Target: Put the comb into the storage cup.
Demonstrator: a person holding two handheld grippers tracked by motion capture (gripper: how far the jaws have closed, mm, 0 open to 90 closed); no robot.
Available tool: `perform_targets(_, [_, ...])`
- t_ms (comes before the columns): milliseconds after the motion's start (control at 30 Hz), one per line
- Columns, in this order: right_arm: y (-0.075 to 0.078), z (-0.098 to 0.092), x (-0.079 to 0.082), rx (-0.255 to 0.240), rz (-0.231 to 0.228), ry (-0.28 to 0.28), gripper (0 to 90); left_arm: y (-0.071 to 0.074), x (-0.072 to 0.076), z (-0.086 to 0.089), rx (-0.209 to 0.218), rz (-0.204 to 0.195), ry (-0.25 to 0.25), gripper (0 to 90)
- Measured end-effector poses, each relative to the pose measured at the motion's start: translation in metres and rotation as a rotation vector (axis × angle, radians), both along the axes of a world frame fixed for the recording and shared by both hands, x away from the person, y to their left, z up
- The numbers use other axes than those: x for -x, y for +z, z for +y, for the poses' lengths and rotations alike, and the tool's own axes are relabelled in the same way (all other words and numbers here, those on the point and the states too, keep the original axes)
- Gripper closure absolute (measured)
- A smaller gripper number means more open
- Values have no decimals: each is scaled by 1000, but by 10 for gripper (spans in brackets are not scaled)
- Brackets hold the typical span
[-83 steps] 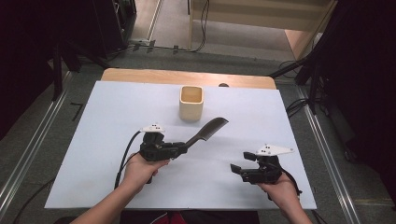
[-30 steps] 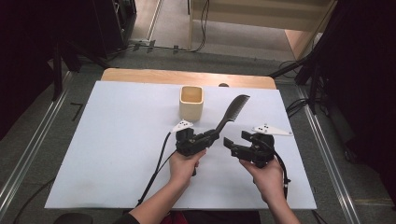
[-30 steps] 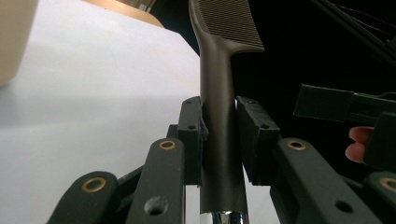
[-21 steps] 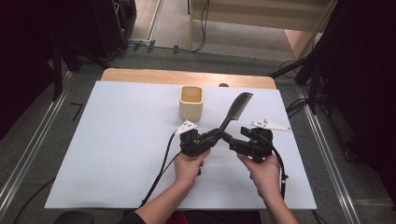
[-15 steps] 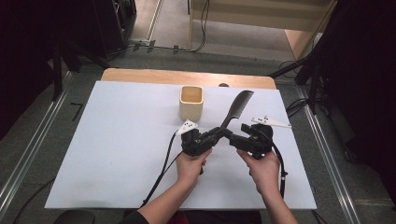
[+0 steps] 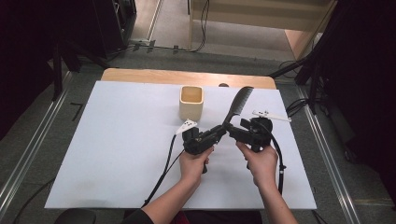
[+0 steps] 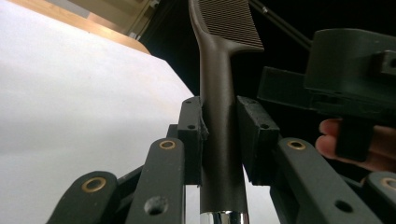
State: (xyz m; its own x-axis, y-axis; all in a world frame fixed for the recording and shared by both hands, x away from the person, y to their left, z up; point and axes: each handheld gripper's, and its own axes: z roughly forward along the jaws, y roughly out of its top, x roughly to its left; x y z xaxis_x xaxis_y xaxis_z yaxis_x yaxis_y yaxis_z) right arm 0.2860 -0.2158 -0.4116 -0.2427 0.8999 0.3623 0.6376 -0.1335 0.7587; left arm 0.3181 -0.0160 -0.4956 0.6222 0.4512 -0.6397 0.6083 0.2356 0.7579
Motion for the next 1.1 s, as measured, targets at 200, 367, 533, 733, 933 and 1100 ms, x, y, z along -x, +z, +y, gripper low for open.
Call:
perform_targets(200, [-3, 1, -9, -13, 19, -16, 237, 0, 1, -2, 10, -25, -3, 733])
perform_targets(367, [-3, 5, -15, -9, 8, -42, 258, -1, 1, -3, 26, -28, 2, 733])
perform_targets(533, [-3, 7, -22, -23, 21, -55, 271, -1, 1, -4, 26, -34, 1, 734])
perform_targets(733, [-7, 10, -29, -39, 46, -70, 287, 0, 1, -4, 26, -33, 5, 733])
perform_targets(933, [-11, 13, -34, -45, 58, -99, 310, -2, 1, -6, 40, -25, 4, 733])
perform_targets(1100, [-12, 17, -36, -29, 53, -135, 337, -4, 0, -7, 67, -19, 10, 733])
